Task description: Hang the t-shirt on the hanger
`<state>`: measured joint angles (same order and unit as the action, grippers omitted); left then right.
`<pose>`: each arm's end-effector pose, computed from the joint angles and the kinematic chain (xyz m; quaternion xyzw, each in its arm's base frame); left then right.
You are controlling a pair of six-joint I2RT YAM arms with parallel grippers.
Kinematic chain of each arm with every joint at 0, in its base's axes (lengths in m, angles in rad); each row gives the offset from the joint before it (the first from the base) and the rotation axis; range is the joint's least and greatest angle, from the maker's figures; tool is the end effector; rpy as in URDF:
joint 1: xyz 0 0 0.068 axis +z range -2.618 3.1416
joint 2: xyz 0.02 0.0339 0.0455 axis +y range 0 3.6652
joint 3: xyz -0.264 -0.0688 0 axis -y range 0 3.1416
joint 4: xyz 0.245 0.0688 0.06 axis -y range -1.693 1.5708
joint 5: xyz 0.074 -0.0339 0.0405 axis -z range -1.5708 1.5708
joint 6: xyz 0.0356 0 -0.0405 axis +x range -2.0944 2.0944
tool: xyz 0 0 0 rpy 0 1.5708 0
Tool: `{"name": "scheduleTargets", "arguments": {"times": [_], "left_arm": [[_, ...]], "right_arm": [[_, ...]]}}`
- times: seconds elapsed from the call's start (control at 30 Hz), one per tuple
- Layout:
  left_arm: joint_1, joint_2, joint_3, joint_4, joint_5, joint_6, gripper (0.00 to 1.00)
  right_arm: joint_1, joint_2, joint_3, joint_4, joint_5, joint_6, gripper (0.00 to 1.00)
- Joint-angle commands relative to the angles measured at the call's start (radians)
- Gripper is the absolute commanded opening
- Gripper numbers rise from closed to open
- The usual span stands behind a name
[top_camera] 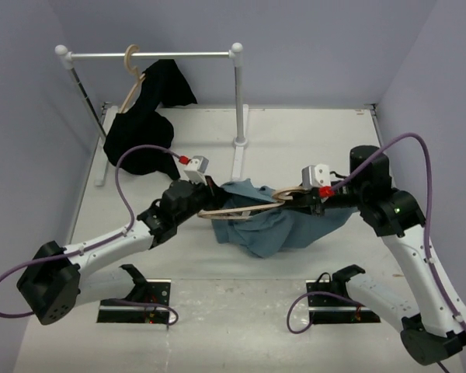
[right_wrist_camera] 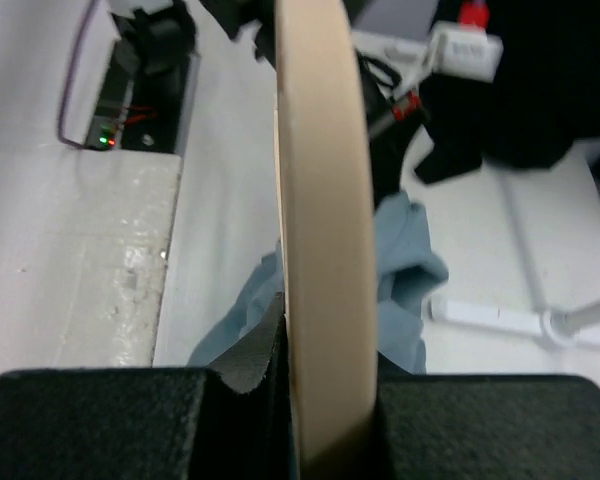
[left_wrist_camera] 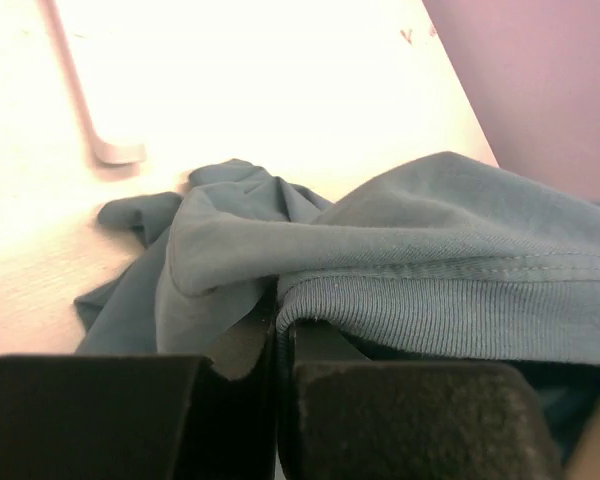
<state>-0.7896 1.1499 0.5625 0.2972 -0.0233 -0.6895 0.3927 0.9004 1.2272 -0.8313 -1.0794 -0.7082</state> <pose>0.1797 -0.1800 0.2373 0.0332 0.8012 -0.3957 0.4476 0.1249 0.0857 0.4119 -0.6090 0.4931 0.3686 0.5001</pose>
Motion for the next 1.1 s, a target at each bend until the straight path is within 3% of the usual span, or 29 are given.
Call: {"name": "scheduleTargets", "arguments": {"times": [0.0,0.13,0.27,0.67,0.77,0.93,1.07], "left_arm": [[0.121,-0.035,0.034,-0.084,0.079,0.045,0.00],[0.229,-0.033,0.067,-0.137,0.141,0.045,0.00],[0.308,-0.032,0.088,-0.156,0.200,0.023,0.00],[0.331,0.007,0.309,-0.303,0.175,0.075,0.00],[0.332,0.032,0.345,-0.345,0.173,0.084,0.00],[0.331,0.064,0.350,-0.288,0.231,0.069,0.01],[0.331,0.095,0.344,-0.233,0.274,0.051,0.08]], "right_arm": [[0.002,-0.046,-0.090,0.290,0.284,0.187,0.00],[0.002,-0.065,-0.134,0.382,0.464,0.256,0.00],[0.003,-0.041,-0.129,0.379,0.543,0.277,0.00],[0.003,0.054,-0.048,0.383,0.844,0.373,0.00],[0.003,0.073,-0.016,0.416,0.846,0.412,0.00],[0.003,0.092,-0.010,0.502,0.718,0.512,0.00],[0.003,0.091,-0.049,0.576,0.612,0.583,0.00]]}}
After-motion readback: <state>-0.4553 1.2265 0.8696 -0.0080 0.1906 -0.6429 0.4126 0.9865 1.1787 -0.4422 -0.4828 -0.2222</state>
